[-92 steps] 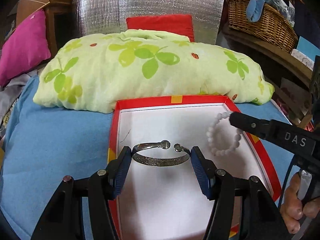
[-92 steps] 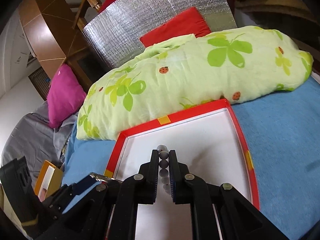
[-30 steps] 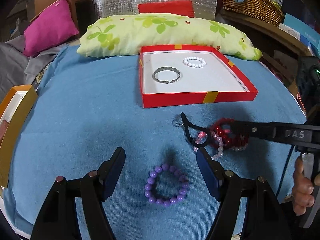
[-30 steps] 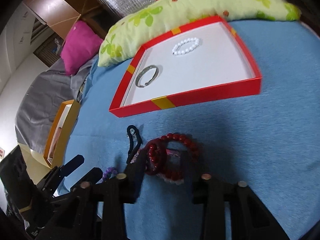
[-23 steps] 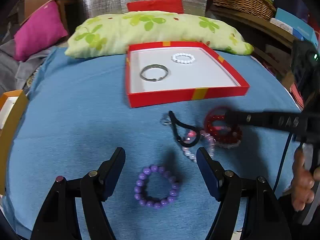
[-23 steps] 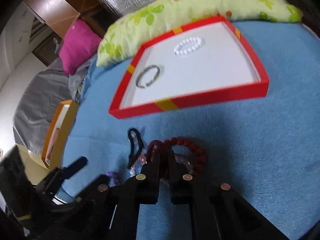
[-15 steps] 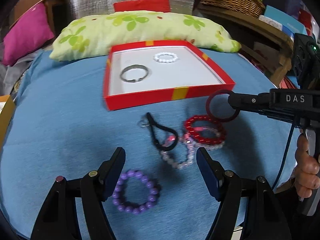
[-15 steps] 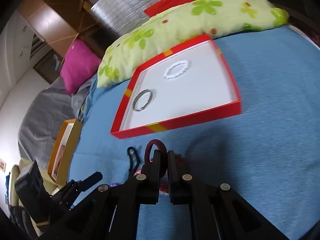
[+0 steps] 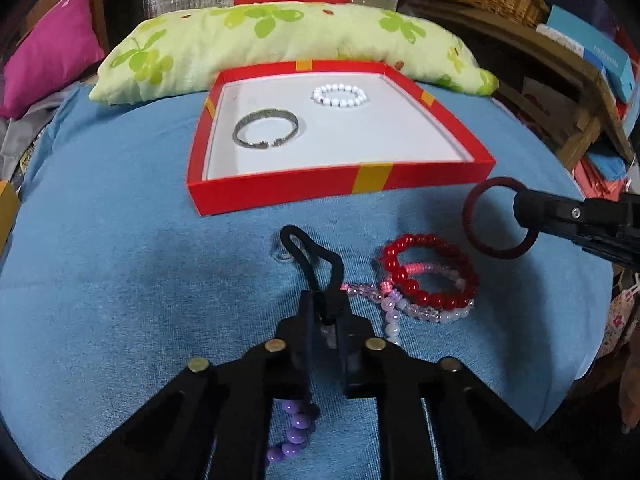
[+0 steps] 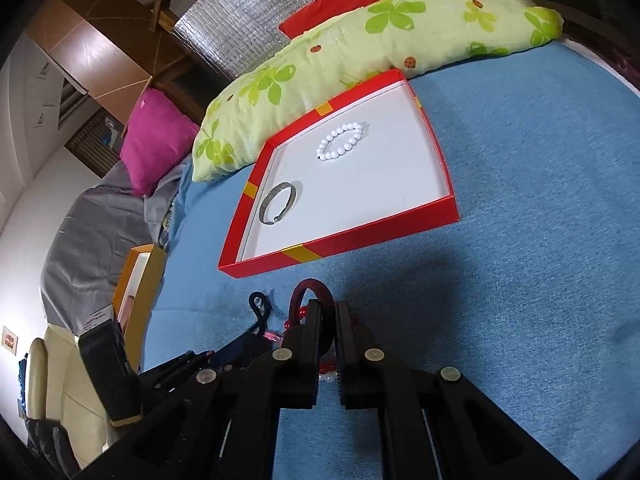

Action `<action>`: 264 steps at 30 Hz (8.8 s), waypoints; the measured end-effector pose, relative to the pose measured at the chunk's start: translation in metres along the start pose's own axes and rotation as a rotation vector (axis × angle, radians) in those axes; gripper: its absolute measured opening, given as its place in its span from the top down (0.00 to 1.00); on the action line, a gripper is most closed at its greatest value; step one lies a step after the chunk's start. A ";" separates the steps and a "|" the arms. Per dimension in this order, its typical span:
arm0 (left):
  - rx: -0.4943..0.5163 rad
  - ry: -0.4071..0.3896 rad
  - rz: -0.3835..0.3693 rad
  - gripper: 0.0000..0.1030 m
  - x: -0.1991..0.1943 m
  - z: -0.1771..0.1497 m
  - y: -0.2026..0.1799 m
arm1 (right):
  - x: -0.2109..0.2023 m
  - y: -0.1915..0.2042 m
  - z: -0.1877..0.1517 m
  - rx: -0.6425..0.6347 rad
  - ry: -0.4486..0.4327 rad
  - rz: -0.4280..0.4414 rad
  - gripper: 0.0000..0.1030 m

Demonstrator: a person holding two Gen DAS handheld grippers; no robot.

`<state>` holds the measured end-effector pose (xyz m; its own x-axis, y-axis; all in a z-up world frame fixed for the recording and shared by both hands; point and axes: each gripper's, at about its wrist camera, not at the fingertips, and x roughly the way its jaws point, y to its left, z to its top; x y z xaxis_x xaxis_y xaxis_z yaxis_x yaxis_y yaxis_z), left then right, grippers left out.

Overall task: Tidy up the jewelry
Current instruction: 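Grasp the black hair clip with the left gripper, then carry the hair band and clip into the red tray and release both, then lower the right gripper onto the red bead bracelet and grasp it, then grasp the purple bead bracelet with the left gripper while the right gripper lifts the red bracelet, then lift both bracelets off the cloth toward the red tray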

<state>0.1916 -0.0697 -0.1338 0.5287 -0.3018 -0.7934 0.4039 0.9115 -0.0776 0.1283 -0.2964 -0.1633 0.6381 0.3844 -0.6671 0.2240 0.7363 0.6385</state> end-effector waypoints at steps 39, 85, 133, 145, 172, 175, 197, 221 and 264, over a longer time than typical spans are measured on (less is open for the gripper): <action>-0.032 -0.070 -0.032 0.95 0.021 0.087 0.013 | 0.069 0.022 0.067 -0.099 -0.083 -0.176 0.93; -0.021 -0.119 0.151 0.38 -0.057 0.000 0.015 | -0.005 0.037 -0.005 -0.222 -0.128 -0.238 0.49; -0.051 0.014 0.105 0.29 -0.049 -0.065 0.036 | 0.025 0.019 -0.038 -0.116 0.011 -0.205 0.54; -0.036 0.043 0.104 0.29 -0.039 -0.065 0.027 | 0.040 0.017 -0.031 -0.051 0.007 -0.184 0.60; -0.096 -0.026 0.028 0.72 -0.020 -0.047 0.027 | -0.004 -0.031 -0.012 0.064 -0.142 -0.296 0.90; -0.115 -0.025 0.026 0.72 -0.018 -0.045 0.029 | 0.000 -0.041 -0.012 0.069 -0.099 -0.344 0.90; -0.075 -0.015 0.079 0.53 -0.017 -0.050 0.019 | 0.020 -0.014 -0.029 -0.210 -0.040 -0.563 0.87; -0.031 -0.054 0.088 0.94 -0.028 -0.039 0.004 | 0.005 -0.007 -0.029 -0.195 -0.081 -0.450 0.90; -0.046 -0.037 0.015 0.91 -0.023 -0.043 0.013 | -0.001 -0.013 -0.029 -0.122 -0.065 -0.368 0.90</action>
<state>0.1525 -0.0393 -0.1427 0.5620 -0.2975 -0.7718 0.3611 0.9277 -0.0946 0.1035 -0.2906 -0.1818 0.5779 0.0493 -0.8146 0.3595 0.8807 0.3084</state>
